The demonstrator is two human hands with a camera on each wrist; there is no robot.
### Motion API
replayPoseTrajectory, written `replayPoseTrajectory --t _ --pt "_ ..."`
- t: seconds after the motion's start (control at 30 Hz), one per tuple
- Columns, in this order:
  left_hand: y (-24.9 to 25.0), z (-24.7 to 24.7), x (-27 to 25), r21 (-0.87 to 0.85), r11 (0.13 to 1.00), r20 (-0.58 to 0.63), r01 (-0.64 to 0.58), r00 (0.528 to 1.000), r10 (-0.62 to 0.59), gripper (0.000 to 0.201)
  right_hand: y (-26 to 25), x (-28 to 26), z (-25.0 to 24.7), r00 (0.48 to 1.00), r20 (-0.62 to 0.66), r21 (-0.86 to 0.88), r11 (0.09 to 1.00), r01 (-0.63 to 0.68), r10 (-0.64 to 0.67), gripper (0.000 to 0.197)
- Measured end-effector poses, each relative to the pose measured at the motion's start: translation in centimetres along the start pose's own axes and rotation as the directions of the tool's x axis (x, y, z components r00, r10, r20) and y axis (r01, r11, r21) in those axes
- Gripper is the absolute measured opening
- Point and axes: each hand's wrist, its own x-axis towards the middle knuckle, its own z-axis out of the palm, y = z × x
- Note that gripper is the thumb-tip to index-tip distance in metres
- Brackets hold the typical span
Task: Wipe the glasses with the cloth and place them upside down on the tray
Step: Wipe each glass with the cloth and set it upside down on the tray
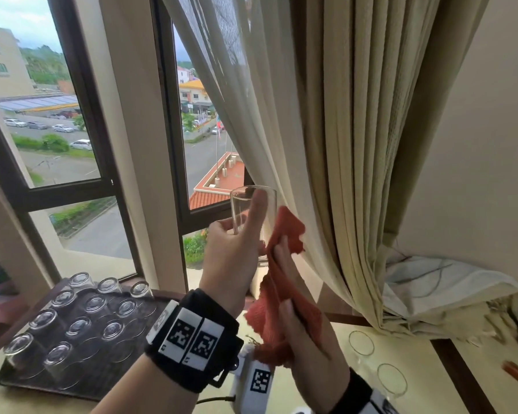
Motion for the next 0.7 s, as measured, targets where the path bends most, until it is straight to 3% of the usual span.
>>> replayPoseTrajectory --t 0.13,0.17,0.23,0.3,0.43,0.57,0.63,0.7 --pt "0.0 0.4 -0.9 -0.075 0.996 0.046 0.055 0.998 -0.052 0.073 -2.1 1.6 -0.6 0.981 -0.143 0.141 0.984 -0.109 0.130 0.056" --pt "-0.1 0.7 -1.3 -0.082 0.995 0.078 0.060 0.996 -0.053 0.070 -3.0 2.3 -0.9 0.972 -0.178 0.148 0.981 -0.126 0.151 0.053" --pt "-0.6 1.4 -1.8 -0.077 0.994 0.136 0.079 0.988 -0.068 0.080 -4.4 3.5 -1.5 0.971 -0.198 0.189 0.977 -0.099 0.137 0.043" --pt "-0.7 1.9 -2.2 -0.090 0.991 0.141 0.099 0.986 -0.085 0.079 -4.9 4.4 -1.6 0.980 -0.184 0.208 0.977 -0.036 0.076 0.047" --pt "0.2 1.5 -1.9 -0.113 0.991 0.099 0.074 0.993 -0.063 0.079 -3.8 2.9 -1.0 0.994 -0.065 -0.021 0.996 0.089 -0.090 0.050" --pt "0.9 0.3 -1.2 -0.057 0.998 0.072 0.016 0.997 -0.012 0.072 -1.7 0.2 -0.1 1.000 -0.015 0.100 0.995 -0.016 0.017 0.048" --pt "0.7 0.2 -1.2 -0.008 0.999 0.101 -0.031 0.994 0.031 0.073 -1.6 0.2 0.1 0.993 -0.039 0.137 0.985 -0.105 0.112 0.045" --pt "0.0 0.4 -1.3 0.024 0.998 0.129 -0.053 0.990 0.050 0.081 -2.2 1.4 -0.4 0.982 -0.114 0.174 0.977 -0.127 0.148 0.030"
